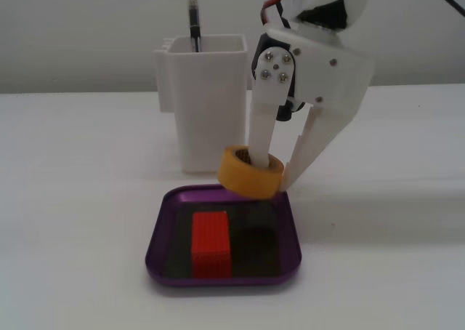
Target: Grab up the yellow tape and put it in the box.
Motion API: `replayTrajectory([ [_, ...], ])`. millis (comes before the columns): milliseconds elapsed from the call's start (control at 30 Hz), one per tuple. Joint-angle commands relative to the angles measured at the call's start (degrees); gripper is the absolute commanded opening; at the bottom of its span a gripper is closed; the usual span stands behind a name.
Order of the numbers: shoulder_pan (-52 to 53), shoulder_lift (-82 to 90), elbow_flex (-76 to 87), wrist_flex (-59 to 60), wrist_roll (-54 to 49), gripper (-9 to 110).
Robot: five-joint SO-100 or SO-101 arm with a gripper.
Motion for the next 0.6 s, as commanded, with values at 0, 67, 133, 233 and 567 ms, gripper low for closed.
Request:
replayTrajectory([
  [0,-0.3,0.4,-2.5,-0.7,0.4,0],
  [67,-0.3,0.4,-2.5,-0.7,0.4,0],
  [133,-0.3,0.4,-2.5,-0.7,0.4,0],
  [233,-0.4,0.4,-2.5,-0.4,0.4,0],
  [567,-4.4,1.0,-2.5,0.2,0.4,13],
])
